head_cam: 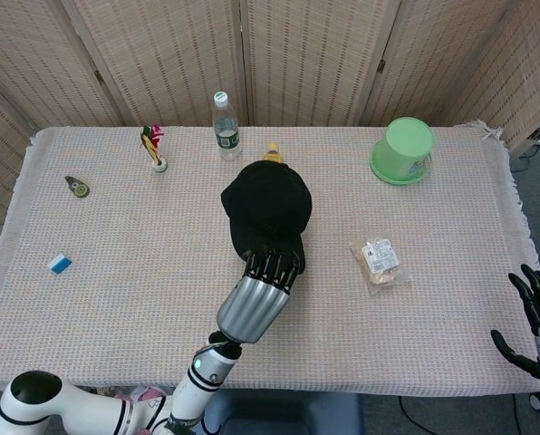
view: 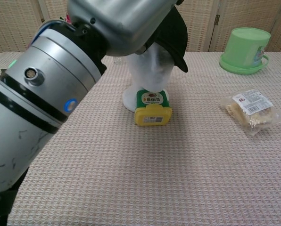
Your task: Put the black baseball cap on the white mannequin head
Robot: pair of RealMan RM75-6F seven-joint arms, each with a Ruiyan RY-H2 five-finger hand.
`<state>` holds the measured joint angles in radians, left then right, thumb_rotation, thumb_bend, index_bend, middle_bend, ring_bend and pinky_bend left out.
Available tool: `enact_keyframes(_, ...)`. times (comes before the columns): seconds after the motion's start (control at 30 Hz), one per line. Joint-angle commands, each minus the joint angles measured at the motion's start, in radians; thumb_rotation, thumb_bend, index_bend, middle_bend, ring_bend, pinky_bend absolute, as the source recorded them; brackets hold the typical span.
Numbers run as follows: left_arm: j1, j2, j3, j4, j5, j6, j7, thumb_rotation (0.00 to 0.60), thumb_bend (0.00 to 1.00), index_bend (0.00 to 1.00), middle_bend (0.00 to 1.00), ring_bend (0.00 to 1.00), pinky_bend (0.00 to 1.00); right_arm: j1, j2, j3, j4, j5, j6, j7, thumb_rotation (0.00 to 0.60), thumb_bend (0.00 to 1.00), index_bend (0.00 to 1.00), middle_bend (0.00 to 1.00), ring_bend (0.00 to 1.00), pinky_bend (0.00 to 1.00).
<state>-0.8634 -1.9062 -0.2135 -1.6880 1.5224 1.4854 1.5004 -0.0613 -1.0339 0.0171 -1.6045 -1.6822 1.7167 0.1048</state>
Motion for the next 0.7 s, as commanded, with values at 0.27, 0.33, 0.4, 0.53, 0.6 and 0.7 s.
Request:
enact_keyframes(0.27, 0.034, 0.021, -0.016, -0.039, -0.012, -0.023, 0.009, 0.600, 0.42, 0.23, 0.35, 0.30, 0.51, 0.000, -0.001, 0.001, -0.001, 0.002, -0.003, -0.005, 0.600, 0.22, 0.00, 0.00, 0.00, 0.00)
enact_keyframes(0.33, 0.044, 0.028, -0.016, -0.053, -0.016, -0.021, 0.012, 0.600, 0.42, 0.22, 0.35, 0.30, 0.51, 0.000, -0.002, 0.001, -0.001, 0.002, -0.003, -0.006, 0.600, 0.22, 0.00, 0.00, 0.00, 0.00)
enact_keyframes(0.4, 0.059, 0.036, -0.015, -0.071, -0.022, -0.016, 0.010, 0.600, 0.42, 0.22, 0.34, 0.30, 0.51, 0.000, -0.002, 0.001, -0.002, 0.002, -0.004, -0.008, 0.600, 0.22, 0.00, 0.00, 0.00, 0.00)
enact_keyframes(0.53, 0.089, 0.060, -0.023, -0.102, -0.034, -0.002, -0.026, 0.600, 0.42, 0.21, 0.33, 0.29, 0.51, -0.001, -0.003, 0.002, -0.003, 0.004, -0.003, -0.011, 0.600, 0.22, 0.00, 0.00, 0.00, 0.00)
enact_keyframes(0.6, 0.099, 0.081, -0.032, -0.112, -0.038, -0.001, -0.046, 0.600, 0.42, 0.21, 0.33, 0.29, 0.50, 0.000, -0.004, 0.002, -0.003, 0.004, -0.005, -0.014, 0.600, 0.22, 0.00, 0.00, 0.00, 0.00)
enact_keyframes(0.7, 0.112, 0.115, -0.048, -0.135, -0.051, -0.005, -0.076, 0.600, 0.42, 0.21, 0.33, 0.29, 0.50, 0.001, -0.005, 0.002, -0.005, 0.008, -0.010, -0.017, 0.600, 0.22, 0.00, 0.00, 0.00, 0.00)
